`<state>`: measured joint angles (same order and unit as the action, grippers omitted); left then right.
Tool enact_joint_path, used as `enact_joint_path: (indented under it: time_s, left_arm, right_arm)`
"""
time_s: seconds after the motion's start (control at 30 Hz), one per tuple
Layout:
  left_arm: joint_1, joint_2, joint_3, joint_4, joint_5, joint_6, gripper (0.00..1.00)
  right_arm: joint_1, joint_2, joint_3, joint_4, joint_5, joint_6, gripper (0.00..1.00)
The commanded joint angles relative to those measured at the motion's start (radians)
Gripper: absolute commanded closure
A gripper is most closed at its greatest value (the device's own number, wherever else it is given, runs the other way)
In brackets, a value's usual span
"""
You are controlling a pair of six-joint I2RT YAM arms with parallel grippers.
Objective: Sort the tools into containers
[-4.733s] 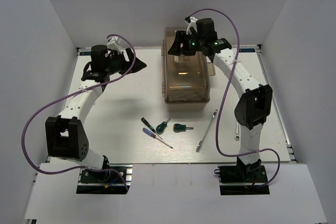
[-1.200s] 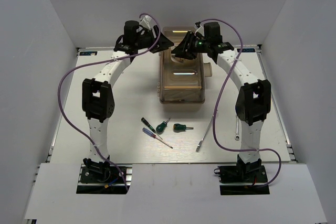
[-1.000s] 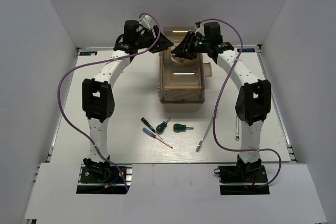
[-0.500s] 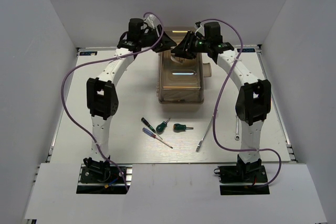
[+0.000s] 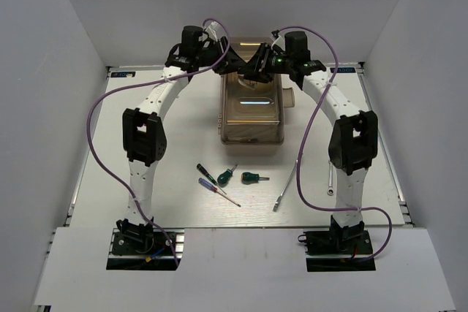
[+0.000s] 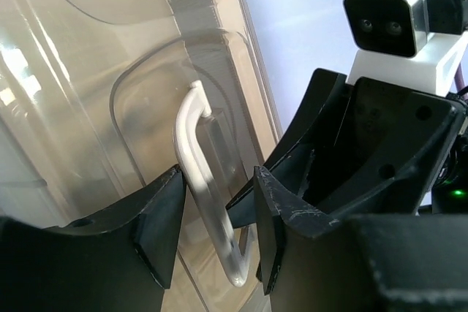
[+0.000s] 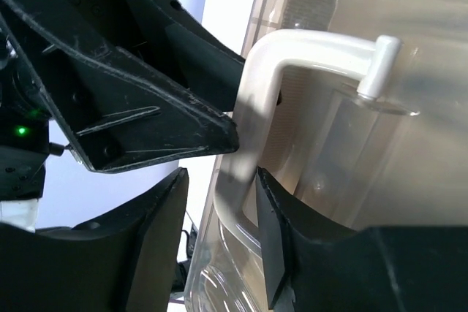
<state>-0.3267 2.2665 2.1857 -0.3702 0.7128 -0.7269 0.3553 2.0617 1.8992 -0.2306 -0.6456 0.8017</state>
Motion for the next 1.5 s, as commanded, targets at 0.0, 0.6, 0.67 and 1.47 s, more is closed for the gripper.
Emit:
enact_joint_path:
  time_s: [0.0,0.6,0.67,1.47]
  left_arm:
    - [-0.023,0.022,0.013,-0.088,0.004,0.018,0.47]
    - [-0.041,0.051,-0.017,-0.142,-0.018,0.067,0.61]
    - [-0.041,0.051,-0.017,-0.151,-0.027,0.076,0.67]
    - [-0.041,0.024,-0.004,-0.104,0.001,0.04,1.0]
  right_arm:
    - [0.013,-0.069,-0.023,0.063,-0.063,-0.027,0.52]
    - [-0.176,-0.295,0.008,-0.409,0.013,-0.475,0.46]
    - [-0.219,-0.299,-0.021,-0.449,0.099,-0.48,0.46]
    - [-0.335,0.124,-0.051,-0.4,-0.026,-0.599,0.39]
